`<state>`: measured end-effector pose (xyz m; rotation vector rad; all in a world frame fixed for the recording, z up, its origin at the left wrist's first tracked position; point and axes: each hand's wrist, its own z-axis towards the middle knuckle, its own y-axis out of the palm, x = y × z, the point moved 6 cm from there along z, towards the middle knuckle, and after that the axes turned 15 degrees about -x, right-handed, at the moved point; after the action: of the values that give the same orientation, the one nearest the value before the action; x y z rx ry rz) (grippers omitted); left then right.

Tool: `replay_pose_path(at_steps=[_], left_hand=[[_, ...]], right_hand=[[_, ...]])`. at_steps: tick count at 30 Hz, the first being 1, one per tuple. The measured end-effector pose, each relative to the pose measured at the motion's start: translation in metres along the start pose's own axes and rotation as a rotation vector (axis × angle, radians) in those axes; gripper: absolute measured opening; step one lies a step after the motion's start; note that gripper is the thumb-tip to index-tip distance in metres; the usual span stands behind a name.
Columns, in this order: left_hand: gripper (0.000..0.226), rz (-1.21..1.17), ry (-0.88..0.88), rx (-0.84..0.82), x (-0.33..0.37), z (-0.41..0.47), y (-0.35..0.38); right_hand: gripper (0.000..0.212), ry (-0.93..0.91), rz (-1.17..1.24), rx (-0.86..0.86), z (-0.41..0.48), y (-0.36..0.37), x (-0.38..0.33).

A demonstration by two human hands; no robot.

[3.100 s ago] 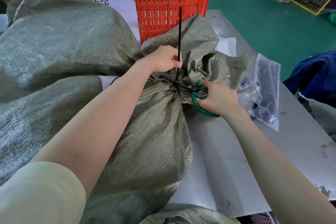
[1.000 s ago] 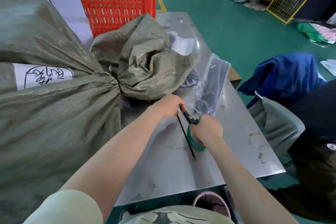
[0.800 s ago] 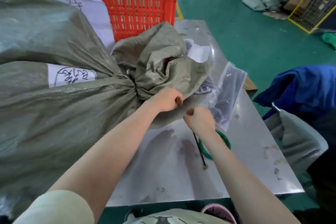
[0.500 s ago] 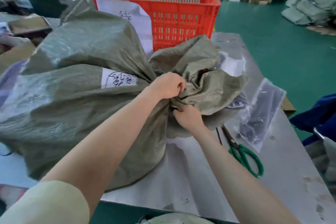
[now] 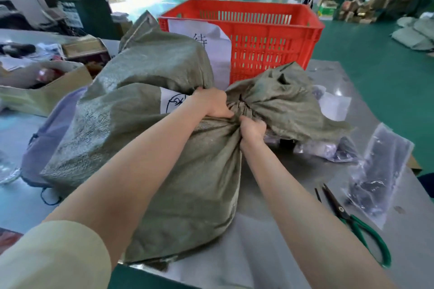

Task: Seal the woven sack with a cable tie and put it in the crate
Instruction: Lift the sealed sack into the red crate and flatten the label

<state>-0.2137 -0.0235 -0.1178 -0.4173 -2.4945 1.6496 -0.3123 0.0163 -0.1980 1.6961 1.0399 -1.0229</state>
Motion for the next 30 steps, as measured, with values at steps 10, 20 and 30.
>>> replay_pose_path(at_steps=[10, 20, 30], left_hand=[[0.04, -0.4, -0.12, 0.351, -0.067, -0.034, -0.084], [0.046, -0.839, -0.115, 0.582, -0.099, -0.064, -0.124], [0.05, -1.197, -0.08, 0.633, -0.095, -0.068, -0.12]], right_hand=[[0.03, -0.439, -0.577, -0.166, 0.013, 0.057, -0.135], [0.011, -0.715, -1.151, -0.309, -0.022, 0.109, -0.212], [0.057, -0.711, -1.352, 0.003, -0.049, 0.104, -0.222]])
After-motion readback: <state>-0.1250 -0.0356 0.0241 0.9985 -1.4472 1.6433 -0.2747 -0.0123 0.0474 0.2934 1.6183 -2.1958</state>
